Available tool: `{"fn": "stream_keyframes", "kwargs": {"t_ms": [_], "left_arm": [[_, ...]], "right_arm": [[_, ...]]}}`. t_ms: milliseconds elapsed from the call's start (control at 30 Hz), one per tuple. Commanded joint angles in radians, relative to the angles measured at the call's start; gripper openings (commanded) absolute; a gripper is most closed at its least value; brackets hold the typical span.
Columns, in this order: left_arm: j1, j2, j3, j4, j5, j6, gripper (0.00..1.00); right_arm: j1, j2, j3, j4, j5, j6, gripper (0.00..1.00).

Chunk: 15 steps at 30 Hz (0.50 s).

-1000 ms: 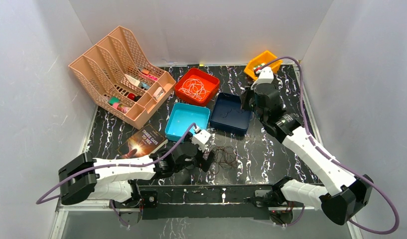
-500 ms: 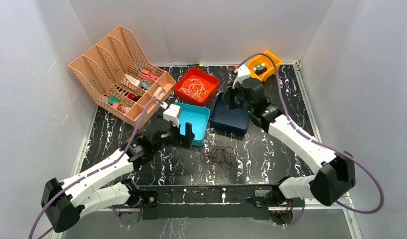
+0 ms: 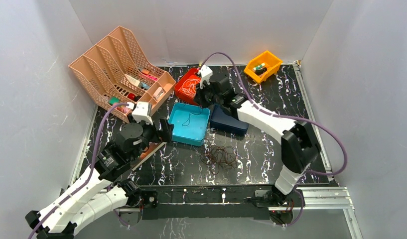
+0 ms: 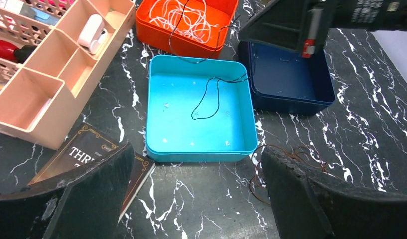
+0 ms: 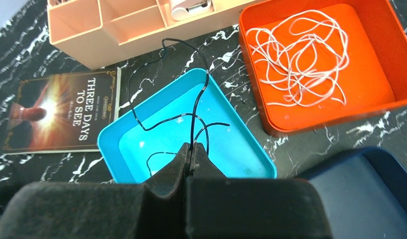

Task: Untangle the cables

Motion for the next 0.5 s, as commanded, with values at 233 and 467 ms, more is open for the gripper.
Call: {"fn": "stream_keyframes", "kwargs": {"t_ms": [233,467], "left_arm": [[0.003,-0.055,0.025,-0.108,-0.054,-0.025,0.98],[0.003,-0.042,0.024,-0.108,-0.043,-0.026,0.98]], "right_arm": [[0.024,0.160,0.132,-0.035,-0.054,-0.273,0.02],[0.049,0.256,0.242,-0.238,-0.164,-0.428,0.02]]}}
